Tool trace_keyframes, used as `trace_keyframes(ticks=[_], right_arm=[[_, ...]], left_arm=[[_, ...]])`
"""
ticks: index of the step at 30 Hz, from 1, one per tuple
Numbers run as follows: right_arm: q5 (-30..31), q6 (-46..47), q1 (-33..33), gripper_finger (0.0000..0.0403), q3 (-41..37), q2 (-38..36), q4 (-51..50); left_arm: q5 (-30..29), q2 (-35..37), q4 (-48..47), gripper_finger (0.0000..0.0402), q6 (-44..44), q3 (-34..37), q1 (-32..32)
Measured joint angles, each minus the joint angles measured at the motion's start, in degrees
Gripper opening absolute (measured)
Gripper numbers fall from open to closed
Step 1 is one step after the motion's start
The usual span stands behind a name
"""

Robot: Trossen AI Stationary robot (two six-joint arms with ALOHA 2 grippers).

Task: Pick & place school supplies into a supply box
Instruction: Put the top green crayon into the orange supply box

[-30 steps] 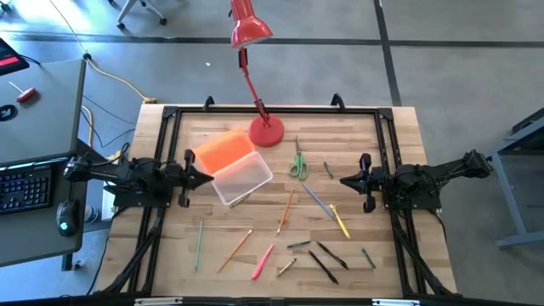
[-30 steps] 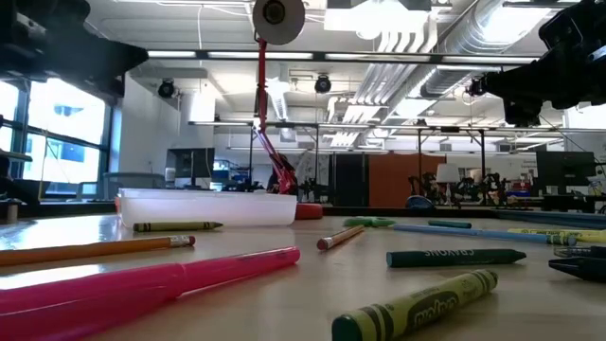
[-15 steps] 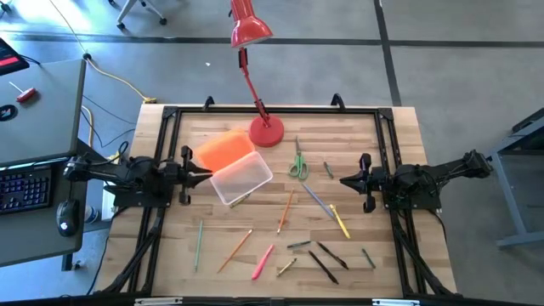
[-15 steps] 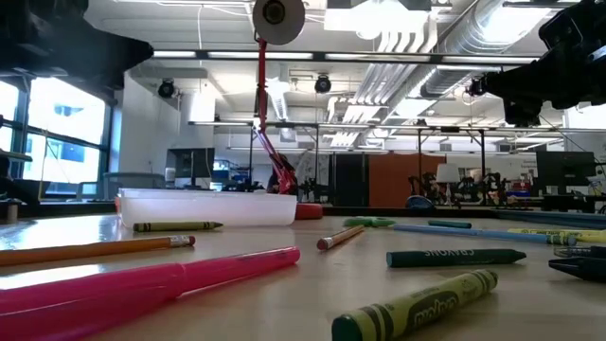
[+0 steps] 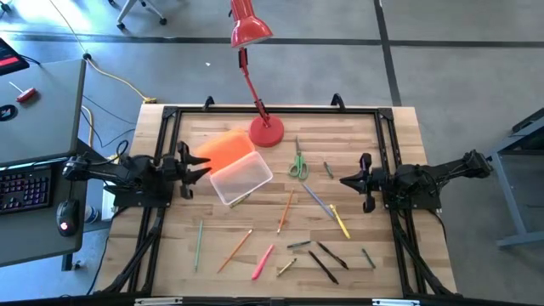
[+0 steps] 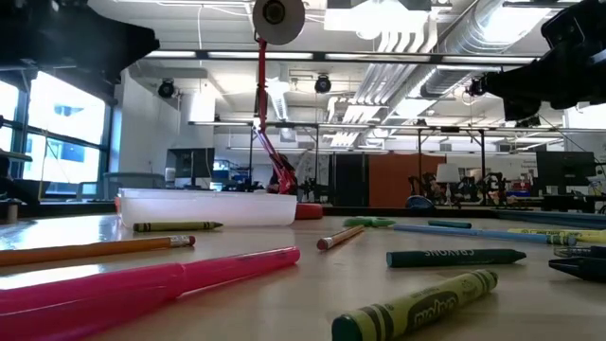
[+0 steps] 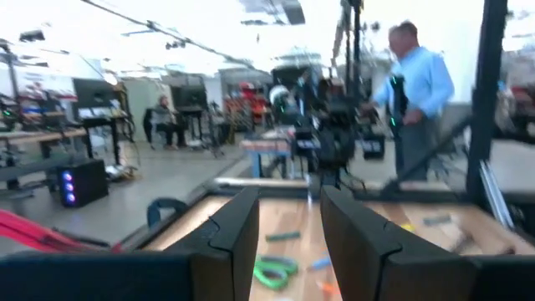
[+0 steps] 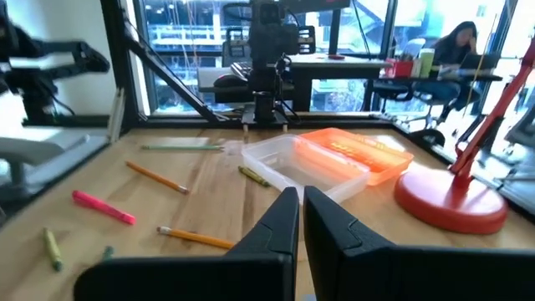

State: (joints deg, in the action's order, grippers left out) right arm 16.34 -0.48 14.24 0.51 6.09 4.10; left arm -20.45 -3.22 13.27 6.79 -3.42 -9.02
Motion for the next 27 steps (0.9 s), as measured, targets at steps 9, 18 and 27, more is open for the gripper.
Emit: trace_keyframes(ticks=[9, 18, 27], right_arm=[[-0.2, -4.0, 0.0, 0.0000, 0.0, 0.0, 0.9], [-5.3, -15.9, 0.0, 0.0000, 0.0, 0.0, 13.3], [-5.8, -13.7, 0.0, 0.0000, 0.0, 0.0, 31.2]], left_arm=[[-4.4, 0.0, 2.9, 0.0163, 0.8, 0.0, 0.0], [-10.2, 0.0, 2.9, 0.0163, 0.9, 0.0, 0.0], [-17.3, 0.0, 3.3, 0.0163, 0.9, 0.0, 0.0]])
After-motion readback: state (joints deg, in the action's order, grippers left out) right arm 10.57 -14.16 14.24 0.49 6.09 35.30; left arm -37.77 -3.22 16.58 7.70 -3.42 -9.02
